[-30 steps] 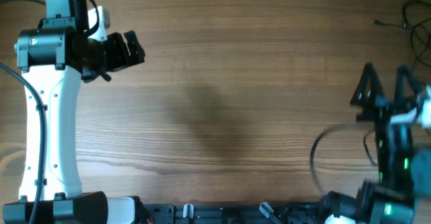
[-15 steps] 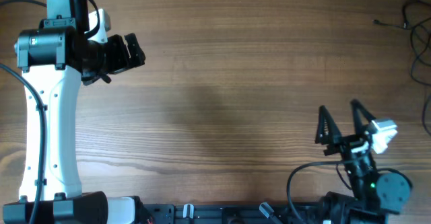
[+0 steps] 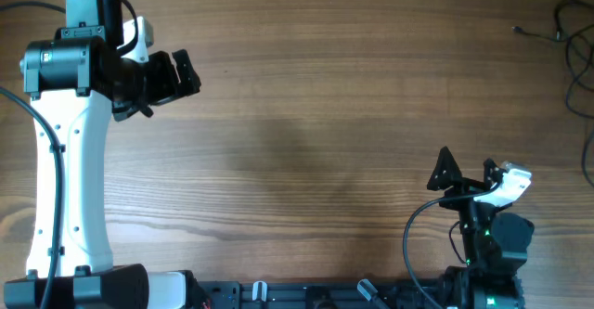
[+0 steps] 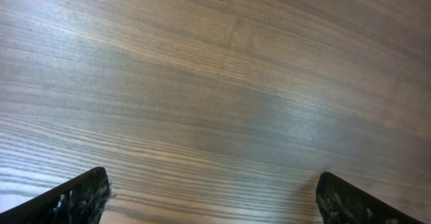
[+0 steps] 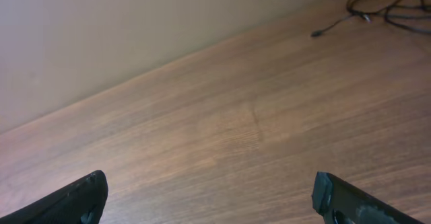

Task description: Untangle cables

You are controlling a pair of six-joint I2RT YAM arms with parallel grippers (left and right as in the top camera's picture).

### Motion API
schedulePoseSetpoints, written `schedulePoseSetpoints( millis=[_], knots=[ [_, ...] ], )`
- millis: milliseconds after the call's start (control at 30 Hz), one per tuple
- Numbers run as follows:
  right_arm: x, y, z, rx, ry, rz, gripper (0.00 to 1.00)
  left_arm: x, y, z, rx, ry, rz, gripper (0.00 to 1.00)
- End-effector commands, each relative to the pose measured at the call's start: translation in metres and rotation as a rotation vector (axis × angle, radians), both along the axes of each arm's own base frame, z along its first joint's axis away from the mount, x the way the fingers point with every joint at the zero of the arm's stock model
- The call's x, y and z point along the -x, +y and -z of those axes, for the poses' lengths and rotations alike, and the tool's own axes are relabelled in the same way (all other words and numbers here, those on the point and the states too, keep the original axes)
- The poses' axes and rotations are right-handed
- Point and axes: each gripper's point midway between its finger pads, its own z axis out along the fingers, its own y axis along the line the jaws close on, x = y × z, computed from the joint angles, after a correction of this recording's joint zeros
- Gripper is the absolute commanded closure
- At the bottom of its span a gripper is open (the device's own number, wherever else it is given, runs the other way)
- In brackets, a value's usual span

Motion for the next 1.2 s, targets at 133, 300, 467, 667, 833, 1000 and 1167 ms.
schedulePoseSetpoints(
  millis=[133,300,467,667,833,1000,1167],
  knots=[
    [-0.004,-0.007,0.025,-0.017,0.112,0.042,0.0,-0.007,0.001,-0.008,-0.013,-0.052,0.019,0.0],
    [-0.006,-0.007,0.03,-0.018,0.137,0.043,0.0,-0.008,0.001,-0.008,-0.014,-0.056,0.019,0.0],
    [-0.002,-0.007,0.039,-0.022,0.178,0.042,0.0,-0.007,0.001,-0.008,-0.014,-0.055,0.018,0.0],
    [-0.002,-0.006,0.036,-0.021,0.165,0.04,0.0,-0.013,0.002,-0.011,-0.015,-0.079,0.018,0.0],
    [0.0,-0.005,-0.001,-0.006,-0.003,0.037,0.0,-0.016,0.002,-0.012,-0.016,-0.093,0.018,0.0],
    [0.003,-0.005,-0.018,0.002,-0.083,0.037,0.0,-0.016,0.002,-0.012,-0.016,-0.093,0.018,0.0],
    [0.002,-0.005,-0.018,0.001,-0.083,0.037,0.01,-0.016,0.002,-0.012,-0.015,-0.094,0.018,0.0]
  ],
)
